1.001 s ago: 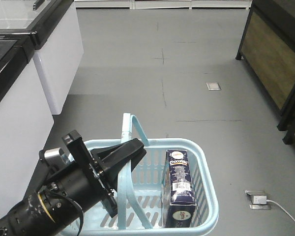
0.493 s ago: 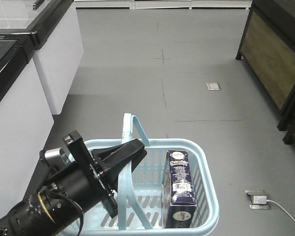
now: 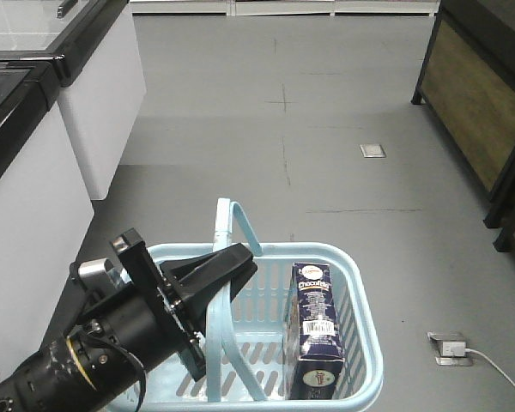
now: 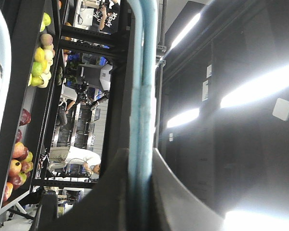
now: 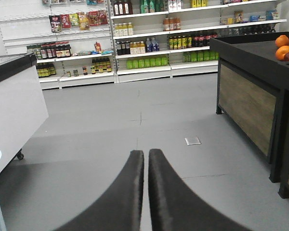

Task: Left arm holds basket, right arm returns cookies
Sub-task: 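Hold the basket steady in front with the left gripper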

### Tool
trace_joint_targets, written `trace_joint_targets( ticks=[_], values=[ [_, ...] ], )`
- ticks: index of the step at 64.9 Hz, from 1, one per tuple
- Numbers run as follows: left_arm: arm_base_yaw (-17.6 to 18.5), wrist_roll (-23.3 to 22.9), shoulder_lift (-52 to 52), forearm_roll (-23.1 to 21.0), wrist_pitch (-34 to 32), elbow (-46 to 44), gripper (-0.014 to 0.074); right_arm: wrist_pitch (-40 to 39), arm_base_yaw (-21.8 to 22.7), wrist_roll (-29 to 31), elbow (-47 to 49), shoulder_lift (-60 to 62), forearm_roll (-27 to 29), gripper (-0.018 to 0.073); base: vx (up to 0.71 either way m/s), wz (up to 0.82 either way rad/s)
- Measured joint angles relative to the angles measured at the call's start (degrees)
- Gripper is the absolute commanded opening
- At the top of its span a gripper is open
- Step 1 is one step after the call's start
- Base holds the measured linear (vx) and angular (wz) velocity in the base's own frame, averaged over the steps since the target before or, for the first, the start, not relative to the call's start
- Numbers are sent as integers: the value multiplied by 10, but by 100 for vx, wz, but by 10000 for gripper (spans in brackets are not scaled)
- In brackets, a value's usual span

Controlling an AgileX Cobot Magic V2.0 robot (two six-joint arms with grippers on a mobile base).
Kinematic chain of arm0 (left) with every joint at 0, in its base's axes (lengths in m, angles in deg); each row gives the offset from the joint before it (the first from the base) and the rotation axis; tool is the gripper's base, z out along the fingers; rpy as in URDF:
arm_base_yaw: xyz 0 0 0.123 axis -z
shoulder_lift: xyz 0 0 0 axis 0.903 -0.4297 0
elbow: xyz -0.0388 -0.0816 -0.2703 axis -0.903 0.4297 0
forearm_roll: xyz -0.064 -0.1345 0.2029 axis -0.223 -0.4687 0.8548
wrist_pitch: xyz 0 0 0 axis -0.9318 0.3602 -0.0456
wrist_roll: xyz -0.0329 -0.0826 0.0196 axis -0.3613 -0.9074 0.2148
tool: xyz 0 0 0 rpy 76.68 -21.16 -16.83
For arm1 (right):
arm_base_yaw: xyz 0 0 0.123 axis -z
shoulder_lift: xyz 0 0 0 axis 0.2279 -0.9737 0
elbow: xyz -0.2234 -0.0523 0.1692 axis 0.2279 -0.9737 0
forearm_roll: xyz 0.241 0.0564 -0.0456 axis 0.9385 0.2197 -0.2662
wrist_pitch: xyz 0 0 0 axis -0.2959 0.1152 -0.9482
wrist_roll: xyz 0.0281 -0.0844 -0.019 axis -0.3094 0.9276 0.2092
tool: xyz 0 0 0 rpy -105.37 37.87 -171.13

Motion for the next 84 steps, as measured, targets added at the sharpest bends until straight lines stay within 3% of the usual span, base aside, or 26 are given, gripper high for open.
trace_joint_targets(
  ticks=[84],
  values=[
    [0,0,0,0,0,0,-3,0,0,0,0,0,0,-6,0,0]
  ],
)
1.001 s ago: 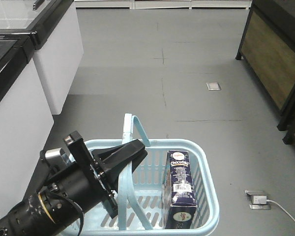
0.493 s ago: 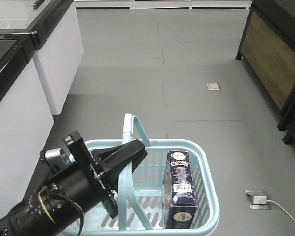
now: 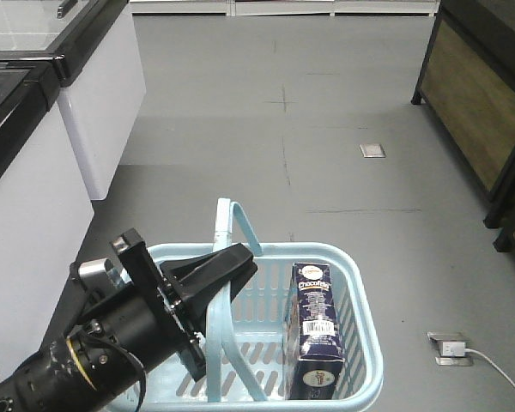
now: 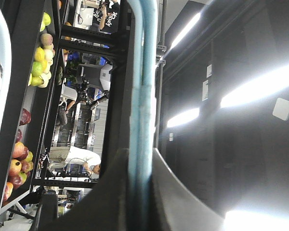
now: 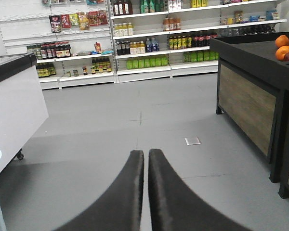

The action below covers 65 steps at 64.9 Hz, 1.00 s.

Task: Left arm holds basket, right arm returns cookies
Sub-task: 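Hold the basket steady in front with the left gripper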

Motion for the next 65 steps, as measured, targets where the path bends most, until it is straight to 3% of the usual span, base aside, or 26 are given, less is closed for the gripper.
trace_joint_targets(
  ticks=[65],
  values=[
    [0,0,0,2,0,0,-3,0,0,0,0,0,0,-6,3,0]
  ],
)
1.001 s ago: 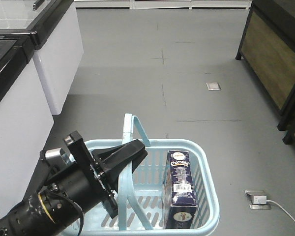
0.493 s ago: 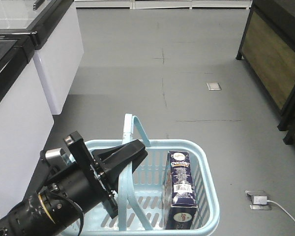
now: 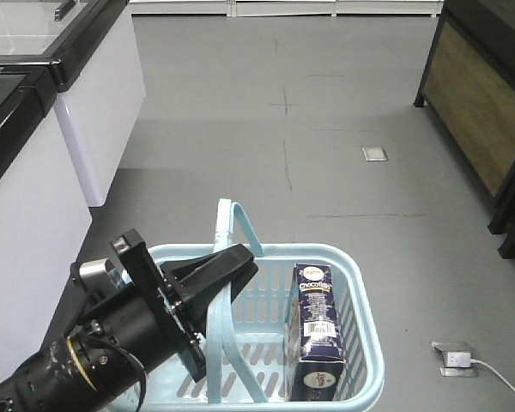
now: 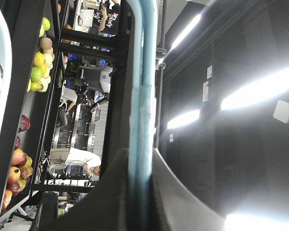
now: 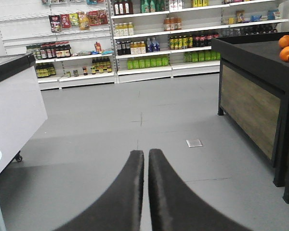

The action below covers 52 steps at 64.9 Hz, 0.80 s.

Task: Left arm holds basket, right arm returns cookies
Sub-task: 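Hold the basket steady in front with the left gripper, then drive the base toward the drink shelves holding the basket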

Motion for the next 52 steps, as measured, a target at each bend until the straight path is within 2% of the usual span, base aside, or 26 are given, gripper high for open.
trace_joint_targets(
  ticks=[29,52],
  values=[
    [0,0,0,0,0,0,-3,0,0,0,0,0,0,-6,22,1],
    [0,-1,0,7,-1,0,-3,0,0,0,0,0,0,-6,30,-13]
  ],
)
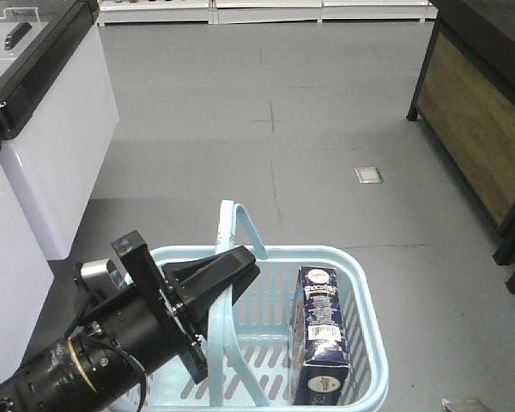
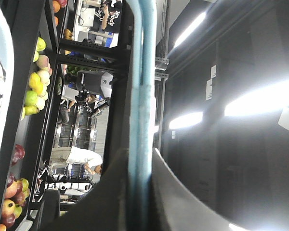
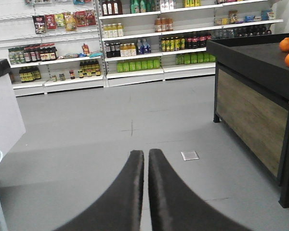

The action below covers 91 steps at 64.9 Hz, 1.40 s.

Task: Left arm holds basket, right arm returns cookies
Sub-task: 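Drive the base toward the drink shelves holding the basket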

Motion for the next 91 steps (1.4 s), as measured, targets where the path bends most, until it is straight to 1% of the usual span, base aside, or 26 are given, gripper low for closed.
trace_joint_targets(
  ticks=[40,91],
  values=[
    [0,0,0,4,0,0,-3,0,0,0,0,0,0,-6,40,-2],
    [0,1,0,4,0,0,-3,0,0,0,0,0,0,-6,50,4]
  ],
)
